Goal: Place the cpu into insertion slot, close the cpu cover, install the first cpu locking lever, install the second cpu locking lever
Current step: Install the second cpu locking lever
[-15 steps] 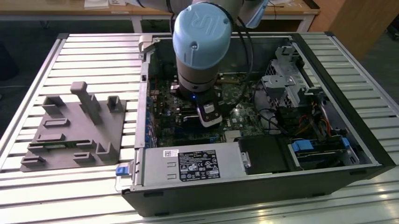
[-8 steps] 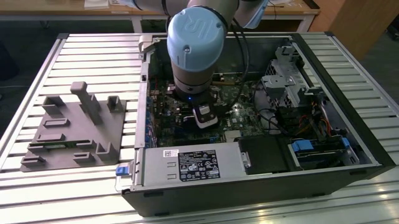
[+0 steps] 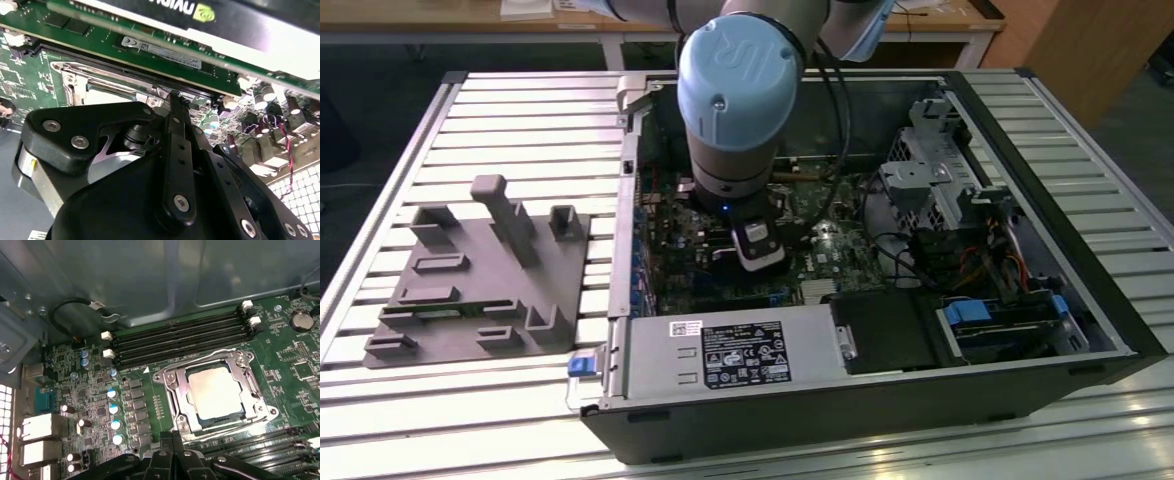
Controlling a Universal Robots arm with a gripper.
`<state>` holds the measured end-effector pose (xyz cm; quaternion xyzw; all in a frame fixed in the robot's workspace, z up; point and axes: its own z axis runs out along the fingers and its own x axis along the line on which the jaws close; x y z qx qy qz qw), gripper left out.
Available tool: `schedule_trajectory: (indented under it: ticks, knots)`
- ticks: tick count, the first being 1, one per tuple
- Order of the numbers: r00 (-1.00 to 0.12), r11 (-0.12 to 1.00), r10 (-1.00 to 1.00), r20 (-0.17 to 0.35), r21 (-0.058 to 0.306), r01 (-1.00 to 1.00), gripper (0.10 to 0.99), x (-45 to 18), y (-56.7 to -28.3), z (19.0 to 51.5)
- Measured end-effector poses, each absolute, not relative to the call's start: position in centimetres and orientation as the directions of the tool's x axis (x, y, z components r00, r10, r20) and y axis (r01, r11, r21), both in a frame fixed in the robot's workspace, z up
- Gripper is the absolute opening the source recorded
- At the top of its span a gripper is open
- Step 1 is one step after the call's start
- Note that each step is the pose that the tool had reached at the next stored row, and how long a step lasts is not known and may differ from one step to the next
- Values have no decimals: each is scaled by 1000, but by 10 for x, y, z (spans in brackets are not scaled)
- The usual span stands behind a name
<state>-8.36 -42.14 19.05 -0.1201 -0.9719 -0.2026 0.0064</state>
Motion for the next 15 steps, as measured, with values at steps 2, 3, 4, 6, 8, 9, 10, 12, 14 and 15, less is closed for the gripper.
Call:
schedule_trajectory:
  ticks: [2,3,4,6,8,9,10,12,14,15]
  knots:
    - [-971,889,231,61,392,236,106,-84,-420,189]
    - [-971,889,231,61,392,236,106,-84,-420,189]
    - [-971,889,231,61,392,236,106,-84,-420,188]
    - [-971,889,231,61,392,236,106,-84,-419,187]
    - [-971,889,231,61,393,236,106,-84,-419,186]
    - [-971,889,231,61,393,236,106,-84,-419,185]
    - [-971,889,231,61,393,236,106,-84,-419,185]
    - [-971,889,231,61,393,236,106,-84,-419,183]
    - [-971,889,231,61,393,236,106,-84,-419,182]
    - [-971,889,231,61,393,236,106,-84,-419,182]
